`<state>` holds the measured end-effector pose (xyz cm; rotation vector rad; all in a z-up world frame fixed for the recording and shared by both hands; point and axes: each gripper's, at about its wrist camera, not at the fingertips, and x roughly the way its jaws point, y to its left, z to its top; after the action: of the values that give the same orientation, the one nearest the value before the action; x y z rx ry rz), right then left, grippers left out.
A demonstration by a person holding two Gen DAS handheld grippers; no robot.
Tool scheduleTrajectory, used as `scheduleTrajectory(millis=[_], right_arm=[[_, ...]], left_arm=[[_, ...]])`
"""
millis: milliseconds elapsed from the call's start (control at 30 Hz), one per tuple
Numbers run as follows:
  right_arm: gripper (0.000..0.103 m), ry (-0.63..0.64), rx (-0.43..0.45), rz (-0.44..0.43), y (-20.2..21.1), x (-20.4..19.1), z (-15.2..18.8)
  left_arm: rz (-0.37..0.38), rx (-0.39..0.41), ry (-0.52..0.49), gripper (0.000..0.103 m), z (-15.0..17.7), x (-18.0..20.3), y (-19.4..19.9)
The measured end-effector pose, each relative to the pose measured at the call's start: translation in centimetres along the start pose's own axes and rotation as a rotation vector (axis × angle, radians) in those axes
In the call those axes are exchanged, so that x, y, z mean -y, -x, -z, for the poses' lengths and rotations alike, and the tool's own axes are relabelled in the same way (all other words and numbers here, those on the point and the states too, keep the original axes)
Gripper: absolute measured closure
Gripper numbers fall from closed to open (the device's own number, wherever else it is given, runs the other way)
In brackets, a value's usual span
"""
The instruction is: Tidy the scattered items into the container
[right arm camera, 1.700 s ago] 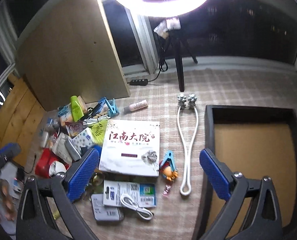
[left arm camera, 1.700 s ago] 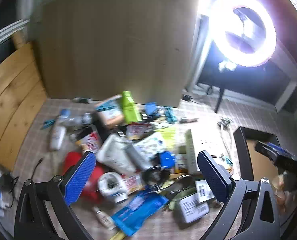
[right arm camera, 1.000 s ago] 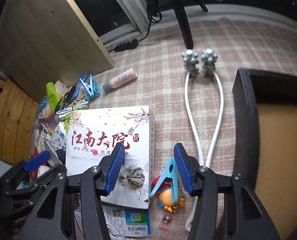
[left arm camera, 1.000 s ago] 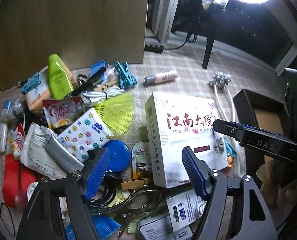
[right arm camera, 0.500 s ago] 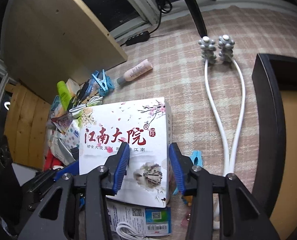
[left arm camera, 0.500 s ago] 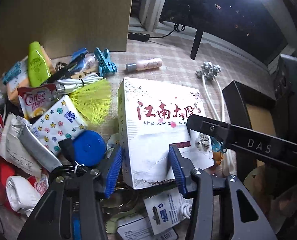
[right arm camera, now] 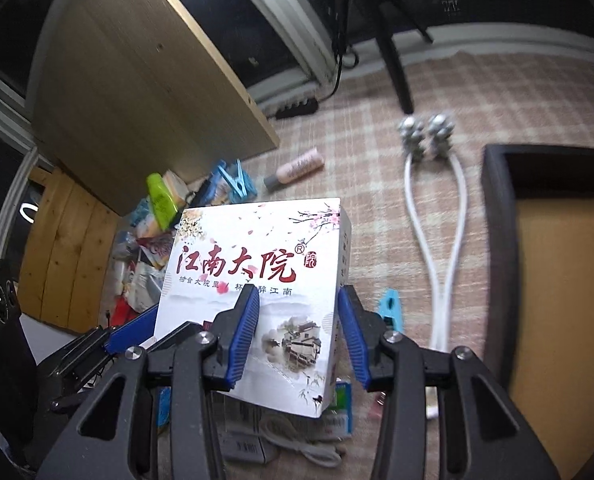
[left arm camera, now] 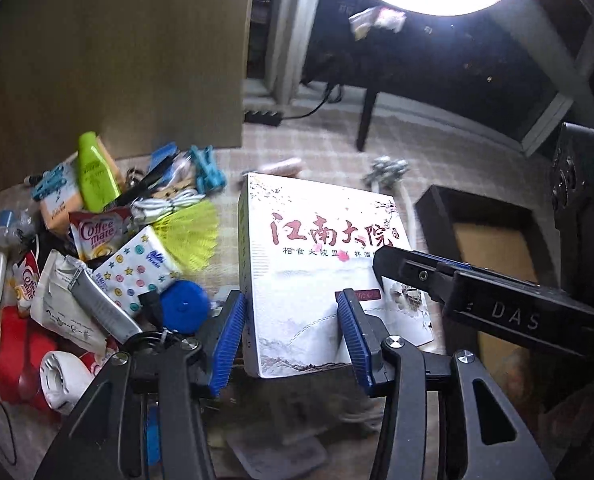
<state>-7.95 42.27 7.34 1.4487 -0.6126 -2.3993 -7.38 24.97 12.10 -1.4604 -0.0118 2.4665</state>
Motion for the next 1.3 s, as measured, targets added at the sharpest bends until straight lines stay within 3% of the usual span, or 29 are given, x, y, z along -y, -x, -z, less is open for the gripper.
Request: scheduleTrajectory(millis=[133, 300, 567, 800, 933, 1100, 1300], right_arm=[[0.062, 0.006, 0.057, 0.039, 4.4, 1.3, 0.9], [0.062, -0.06, 0.119, 0.102, 10.6, 6.0, 2.8], [0.062, -0.204, 0.187, 0.255, 20.6, 15.7, 7.6], [0.062, -0.278, 0.23, 0.366, 26.2, 20.4, 10.5], [0.062, -0.344, 0.26, 0.444, 27.6, 21.9, 11.1], [0.062, -0.295, 0.261, 0.411, 26.9, 21.1, 10.1], [0.062, -0.17, 0.229, 0.331, 23.4, 16.5, 6.7]], left_arm=[[0.031, 0.034, -0.054, 0.059, 0.3, 3.7, 1.5], [0.118, 0.049, -0.151, 0.055, 1.4, 10.6, 1.8], [0.277, -0.004, -0.346, 0.054, 3.9, 22.2, 0.8], [0.32, -0.021, -0.527, 0.05, 5.8, 29.3, 0.7], [0.311, -0.026, -0.508, 0.05, 5.3, 29.2, 0.8], [0.273, -0.024, -0.455, 0.051, 3.7, 26.3, 0.7], [0.198, -0.028, -0.35, 0.051, 0.8, 20.3, -0.8]])
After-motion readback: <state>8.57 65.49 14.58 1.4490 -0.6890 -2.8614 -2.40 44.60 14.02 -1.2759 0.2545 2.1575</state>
